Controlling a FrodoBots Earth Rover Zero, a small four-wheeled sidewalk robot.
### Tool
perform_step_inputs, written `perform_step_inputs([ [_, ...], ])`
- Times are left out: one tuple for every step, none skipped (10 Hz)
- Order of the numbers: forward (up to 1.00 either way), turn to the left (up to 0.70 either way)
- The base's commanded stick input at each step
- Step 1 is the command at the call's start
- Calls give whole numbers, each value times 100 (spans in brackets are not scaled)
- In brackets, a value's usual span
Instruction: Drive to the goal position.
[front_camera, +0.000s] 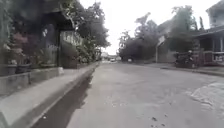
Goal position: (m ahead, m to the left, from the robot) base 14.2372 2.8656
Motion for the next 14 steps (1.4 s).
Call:
perform_step_inputs([
  [50,0],
  [50,0],
  [50,0],
  [50,0],
  [50,0],
  [50,0],
  [50,0],
  [50,9],
  [50,37],
  [50,43],
  [50,49],
  [50,0],
  [50,0],
  [50,0],
])
